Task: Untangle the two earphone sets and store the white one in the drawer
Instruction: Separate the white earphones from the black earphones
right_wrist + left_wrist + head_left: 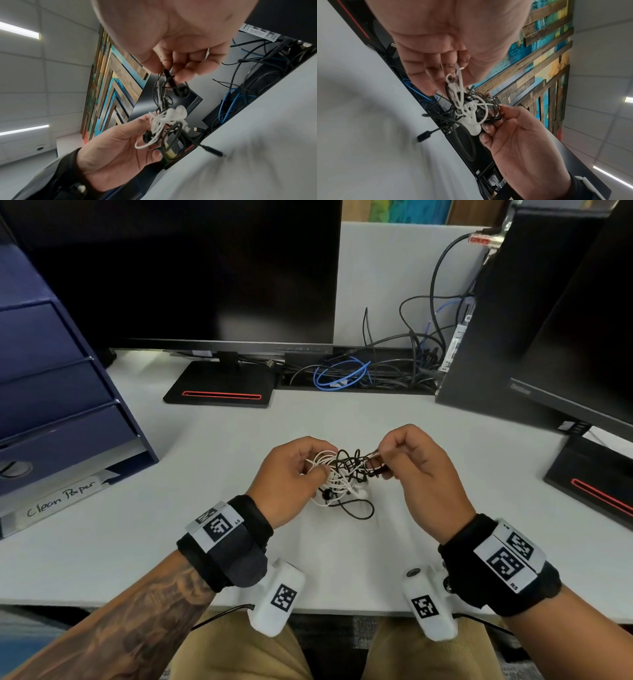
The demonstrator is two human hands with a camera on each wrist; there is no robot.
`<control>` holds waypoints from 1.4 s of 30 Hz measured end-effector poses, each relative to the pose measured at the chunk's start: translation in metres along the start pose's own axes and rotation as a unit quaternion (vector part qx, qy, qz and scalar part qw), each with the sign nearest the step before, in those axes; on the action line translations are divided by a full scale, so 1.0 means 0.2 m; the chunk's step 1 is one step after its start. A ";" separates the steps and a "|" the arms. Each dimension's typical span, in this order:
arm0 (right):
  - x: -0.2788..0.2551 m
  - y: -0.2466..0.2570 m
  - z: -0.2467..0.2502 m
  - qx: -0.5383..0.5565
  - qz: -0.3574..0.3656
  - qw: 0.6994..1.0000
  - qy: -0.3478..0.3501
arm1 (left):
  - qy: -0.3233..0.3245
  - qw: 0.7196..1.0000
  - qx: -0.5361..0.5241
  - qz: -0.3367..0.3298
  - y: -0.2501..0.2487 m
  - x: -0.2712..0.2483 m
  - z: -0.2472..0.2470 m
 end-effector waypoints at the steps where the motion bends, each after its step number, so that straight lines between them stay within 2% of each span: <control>1: 0.00 0.00 0.01 -0.023 0.005 1.000 -0.012 | -0.002 1.000 -0.006 0.000 0.00 0.00 0.00; 4: -0.01 0.01 0.04 -0.106 0.018 0.994 -0.035 | -0.007 1.000 -0.026 0.002 0.00 0.00 0.00; 8: -0.01 0.07 0.00 -0.091 0.057 0.994 0.000 | 0.006 1.000 -0.018 -0.015 -0.01 0.00 -0.01; 12: -0.02 0.01 -0.07 -0.125 0.020 0.990 0.066 | 0.017 0.999 -0.018 -0.024 -0.03 -0.01 -0.03; 16: -0.02 -0.02 -0.06 -0.155 0.007 0.986 0.056 | 0.012 0.999 0.008 -0.030 -0.04 -0.01 -0.02; 19: 0.00 0.02 -0.02 -0.116 0.022 0.993 0.010 | 0.000 0.999 0.032 -0.032 -0.03 -0.01 -0.01; 22: 0.01 0.04 0.02 0.011 0.018 1.000 -0.017 | -0.012 0.999 0.038 -0.032 -0.03 -0.01 0.01; 24: 0.02 0.04 0.03 0.059 0.000 0.998 -0.027 | -0.017 0.998 0.045 -0.030 -0.02 0.00 0.02; 26: 0.02 0.02 0.02 0.028 -0.015 0.999 -0.013 | -0.023 0.998 0.049 -0.030 -0.02 0.00 0.03; 29: 0.02 -0.03 -0.01 -0.078 -0.037 0.995 0.048 | -0.034 0.997 0.052 -0.037 -0.03 0.00 0.03; 31: 0.02 -0.05 -0.01 -0.131 -0.041 0.989 0.055 | -0.036 0.997 0.054 -0.039 -0.03 0.00 0.03; 33: 0.03 -0.05 0.01 -0.137 -0.041 0.989 0.028 | -0.032 0.997 0.059 -0.040 -0.03 -0.01 0.03; 39: 0.04 0.01 0.13 0.006 -0.013 0.994 -0.107 | -0.040 0.995 0.079 -0.035 0.00 0.01 0.05; 42: 0.05 0.02 0.14 0.014 -0.024 0.995 -0.100 | -0.047 0.996 0.073 -0.034 0.00 0.01 0.07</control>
Point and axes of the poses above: each hand's wrist, its own x-axis towards the middle knuckle, its own z-axis out of the back of the hand, y = z × x, the point moved 8 cm from there along x, towards the middle knuckle
